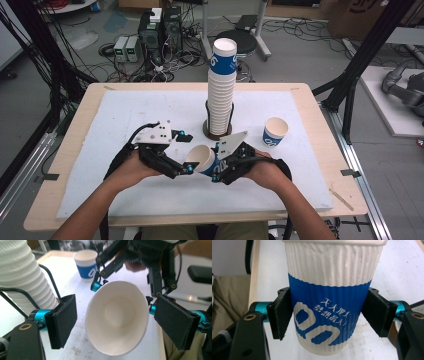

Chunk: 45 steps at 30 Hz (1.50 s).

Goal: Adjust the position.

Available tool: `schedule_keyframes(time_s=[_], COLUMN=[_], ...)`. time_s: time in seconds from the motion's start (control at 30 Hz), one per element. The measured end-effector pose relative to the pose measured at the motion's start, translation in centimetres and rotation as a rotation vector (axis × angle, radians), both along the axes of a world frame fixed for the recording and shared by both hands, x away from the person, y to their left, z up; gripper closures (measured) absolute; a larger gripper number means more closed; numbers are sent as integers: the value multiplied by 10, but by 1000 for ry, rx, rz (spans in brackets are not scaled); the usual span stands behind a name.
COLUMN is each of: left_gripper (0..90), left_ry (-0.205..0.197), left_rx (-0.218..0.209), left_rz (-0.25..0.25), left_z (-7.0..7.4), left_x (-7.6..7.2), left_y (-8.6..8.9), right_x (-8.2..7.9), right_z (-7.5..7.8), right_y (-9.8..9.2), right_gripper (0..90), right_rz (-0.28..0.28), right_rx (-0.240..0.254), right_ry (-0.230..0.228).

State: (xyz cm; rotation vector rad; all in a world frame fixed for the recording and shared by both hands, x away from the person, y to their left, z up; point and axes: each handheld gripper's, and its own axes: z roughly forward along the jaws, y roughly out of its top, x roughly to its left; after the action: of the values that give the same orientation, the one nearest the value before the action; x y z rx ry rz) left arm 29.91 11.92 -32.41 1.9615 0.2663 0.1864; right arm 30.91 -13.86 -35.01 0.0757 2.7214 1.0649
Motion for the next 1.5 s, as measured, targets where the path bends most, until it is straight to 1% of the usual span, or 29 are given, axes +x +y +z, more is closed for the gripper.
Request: schedule_keyframes(time_s=[0.07,0.17,0.27,0.37,0.4,0.43,0.5,0.53,0.57,0.63,0.77,0.8,0.93,1.0,1.1,1.13,1.2,1.23,1.33,1.43,1.5], left_gripper=[186,185,179,178,176,173,172,172,172,172,172,172,172,172,172,172,175,175,175,176,177], left_ry=[-4,-8,-22,-33,-36,-38,-48,-46,-38,-38,-32,-34,-35,-34,-43,-44,-51,-60,-81,-86,-88], left_rx=[-35,-112,-172,-223,-233,-238,-217,-212,-221,-238,-290,-294,-291,-290,-278,-282,-288,-277,-264,-268,-272], left_rz=[17,60,119,176,198,223,263,278,286,309,364,373,399,408,421,426,439,441,451,462,469], left_z=[-1,-3,-8,-14,-17,-21,-27,-31,-36,-44,-58,-60,-69,-74,-78,-80,-83,-84,-86,-86,-87], left_x=[0,-1,-2,-3,-3,-3,-4,-4,-4,-5,-5,-5,-6,-6,-7,-8,-11,-12,-15,-16,-16], left_y=[6,17,27,38,42,46,50,52,54,58,67,68,71,72,73,74,76,77,81,84,86], right_x=[1,2,2,1,1,0,0,-1,-2,-3,-5,-6,-8,-8,-8,-8,-8,-7,-8,-8,-7], right_z=[-2,-6,-10,-14,-16,-18,-21,-23,-25,-28,-33,-34,-37,-38,-39,-39,-39,-39,-37,-36,-36], right_y=[-5,-12,-19,-26,-28,-30,-35,-37,-39,-44,-52,-54,-58,-60,-62,-62,-63,-63,-64,-65,-64], right_gripper=[287,287,287,287,287,287,287,286,287,287,286,287,286,286,286,286,285,285,285,285,285], right_rz=[-12,-32,-52,-72,-76,-87,-103,-111,-121,-138,-167,-173,-190,-204,-220,-222,-228,-231,-236,-236,-237], right_rx=[29,73,130,185,202,219,253,274,294,329,378,388,409,430,440,444,454,457,461,476,478], right_ry=[15,28,34,30,31,26,15,11,11,13,3,-3,-16,-22,-22,-30,-27,-33,-39,-33,-40])
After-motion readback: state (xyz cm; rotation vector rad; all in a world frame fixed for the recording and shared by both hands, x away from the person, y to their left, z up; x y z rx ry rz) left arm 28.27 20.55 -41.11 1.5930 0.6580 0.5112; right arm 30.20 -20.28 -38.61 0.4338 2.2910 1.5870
